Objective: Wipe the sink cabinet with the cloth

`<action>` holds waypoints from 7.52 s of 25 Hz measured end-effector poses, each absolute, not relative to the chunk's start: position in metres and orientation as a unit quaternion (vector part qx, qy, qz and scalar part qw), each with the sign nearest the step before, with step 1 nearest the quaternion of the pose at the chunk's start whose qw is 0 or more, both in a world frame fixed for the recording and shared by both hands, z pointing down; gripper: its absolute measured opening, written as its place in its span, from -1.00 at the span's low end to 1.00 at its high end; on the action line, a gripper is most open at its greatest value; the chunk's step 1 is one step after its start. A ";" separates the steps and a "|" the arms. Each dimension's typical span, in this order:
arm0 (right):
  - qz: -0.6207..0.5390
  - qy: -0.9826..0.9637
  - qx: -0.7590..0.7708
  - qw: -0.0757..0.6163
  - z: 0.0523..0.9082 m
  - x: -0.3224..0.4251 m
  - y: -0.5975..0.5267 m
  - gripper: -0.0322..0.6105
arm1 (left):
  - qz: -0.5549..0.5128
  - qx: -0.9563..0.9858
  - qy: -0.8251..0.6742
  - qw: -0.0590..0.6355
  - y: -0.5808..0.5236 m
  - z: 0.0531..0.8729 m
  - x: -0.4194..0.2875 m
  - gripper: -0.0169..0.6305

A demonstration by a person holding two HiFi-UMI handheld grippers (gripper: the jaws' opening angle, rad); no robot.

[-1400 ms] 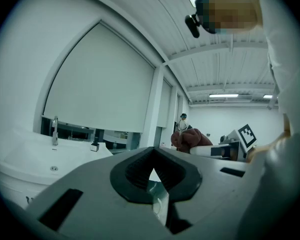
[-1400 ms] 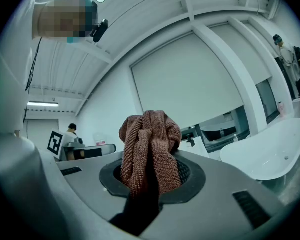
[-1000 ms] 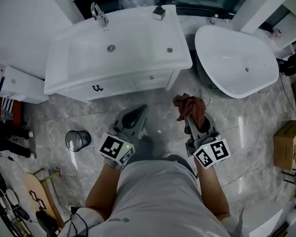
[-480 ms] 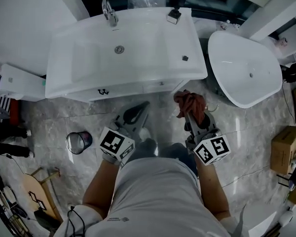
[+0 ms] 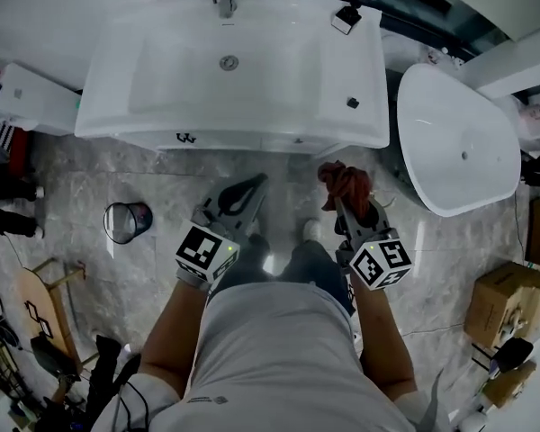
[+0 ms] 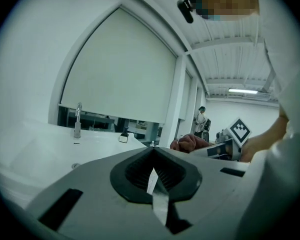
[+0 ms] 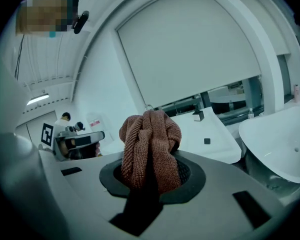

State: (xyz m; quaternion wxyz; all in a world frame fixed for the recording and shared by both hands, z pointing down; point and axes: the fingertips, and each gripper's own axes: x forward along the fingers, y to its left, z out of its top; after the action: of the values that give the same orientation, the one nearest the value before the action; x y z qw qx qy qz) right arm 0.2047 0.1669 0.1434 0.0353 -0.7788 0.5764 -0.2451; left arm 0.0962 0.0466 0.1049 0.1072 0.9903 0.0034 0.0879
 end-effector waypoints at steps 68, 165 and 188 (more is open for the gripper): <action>-0.436 0.541 -0.716 -0.070 0.592 0.410 0.122 -0.58 | 0.102 0.910 -0.308 0.257 0.129 0.414 0.079 -0.91; -0.439 0.590 -0.677 0.045 0.490 0.223 -0.063 -0.58 | 0.142 0.930 -0.227 0.254 0.069 0.387 -0.022 -0.91; -0.399 0.550 -0.729 0.077 0.465 0.349 0.061 -0.58 | 0.148 0.943 -0.168 0.246 0.123 0.383 0.055 -0.91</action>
State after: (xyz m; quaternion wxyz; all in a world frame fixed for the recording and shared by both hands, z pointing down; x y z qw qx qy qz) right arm 0.3491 0.0612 0.4655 0.0773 -0.7294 0.5500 -0.3994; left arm 0.0546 0.1227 0.3833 0.2458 0.9430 -0.1679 0.1484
